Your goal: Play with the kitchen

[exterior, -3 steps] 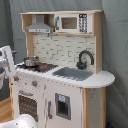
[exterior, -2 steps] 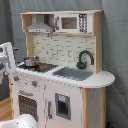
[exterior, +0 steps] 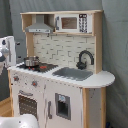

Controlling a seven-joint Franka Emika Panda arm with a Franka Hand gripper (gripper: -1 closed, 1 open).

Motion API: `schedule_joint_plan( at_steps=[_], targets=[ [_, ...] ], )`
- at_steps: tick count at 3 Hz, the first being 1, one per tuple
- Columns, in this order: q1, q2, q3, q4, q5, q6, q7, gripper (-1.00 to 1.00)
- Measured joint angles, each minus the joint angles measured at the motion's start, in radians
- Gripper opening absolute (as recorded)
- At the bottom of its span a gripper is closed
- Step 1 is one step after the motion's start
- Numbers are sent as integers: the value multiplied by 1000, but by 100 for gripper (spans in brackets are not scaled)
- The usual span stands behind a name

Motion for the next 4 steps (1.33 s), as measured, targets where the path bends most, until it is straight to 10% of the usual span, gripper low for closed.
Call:
schedule_joint_plan(
  at_steps=[4],
  targets=[
    [-156,250,146,260,11,-133,4,100]
  ],
)
